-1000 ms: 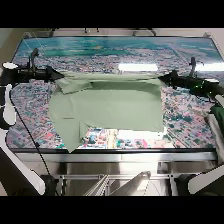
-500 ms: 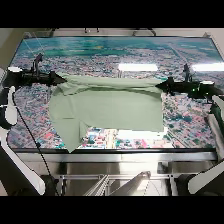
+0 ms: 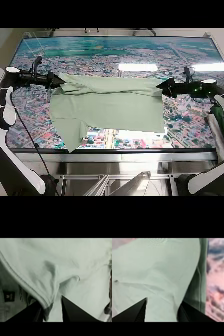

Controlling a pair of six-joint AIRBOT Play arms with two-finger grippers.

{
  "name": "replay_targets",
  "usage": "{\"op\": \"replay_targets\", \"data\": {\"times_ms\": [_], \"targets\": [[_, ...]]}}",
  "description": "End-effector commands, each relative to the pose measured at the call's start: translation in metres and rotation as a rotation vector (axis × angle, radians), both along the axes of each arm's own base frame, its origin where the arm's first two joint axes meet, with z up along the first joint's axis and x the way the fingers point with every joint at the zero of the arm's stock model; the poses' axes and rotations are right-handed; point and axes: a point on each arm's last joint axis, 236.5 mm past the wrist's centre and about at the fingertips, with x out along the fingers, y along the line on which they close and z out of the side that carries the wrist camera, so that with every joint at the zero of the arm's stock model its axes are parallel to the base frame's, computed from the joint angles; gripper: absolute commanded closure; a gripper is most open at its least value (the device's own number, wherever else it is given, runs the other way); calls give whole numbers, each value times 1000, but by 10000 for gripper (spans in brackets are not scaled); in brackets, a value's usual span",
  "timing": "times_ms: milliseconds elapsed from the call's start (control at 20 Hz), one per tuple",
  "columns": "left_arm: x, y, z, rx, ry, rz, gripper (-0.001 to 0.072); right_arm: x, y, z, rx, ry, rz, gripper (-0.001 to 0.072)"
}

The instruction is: Fold the shirts.

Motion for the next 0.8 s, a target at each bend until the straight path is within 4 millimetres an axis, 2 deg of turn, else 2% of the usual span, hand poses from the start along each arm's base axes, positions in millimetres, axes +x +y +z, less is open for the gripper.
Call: {"op": "replay_targets", "data": {"times_ms": [0, 100, 150, 200, 250, 350, 400, 450, 550, 650, 750], "targets": [[-29, 26, 17, -19, 116, 3, 468, -24, -30, 8, -84, 86, 5, 274], [-49, 57, 29, 18, 187, 36, 474, -53, -68, 7, -202, 183, 2, 279], [-60, 73, 35, 46, 213, 50, 507, -70, -87, 7, -262, 244, -6, 302], [-69, 86, 43, 73, 224, 62, 586, -86, -98, 7, -307, 294, 2, 429], [-76, 92, 52, 82, 222, 74, 602, -103, -99, 7, -329, 332, 31, 450], [-100, 87, 66, 66, 251, 85, 595, -140, -82, 2, -314, 399, 85, 449], [-117, 78, 68, 51, 273, 78, 544, -156, -71, -7, -310, 419, 98, 448], [-135, 68, 66, 41, 300, 70, 538, -171, -61, -18, -308, 441, 99, 442], [-177, 60, 46, 88, 404, 61, 538, -198, -41, -42, -298, 476, 118, 328], [-217, 59, 24, 162, 500, 55, 538, -210, -17, -55, -255, 483, 139, 327], [-250, 59, 9, 231, 561, 55, 538, -210, 9, -59, -222, 444, 162, 327]]}}
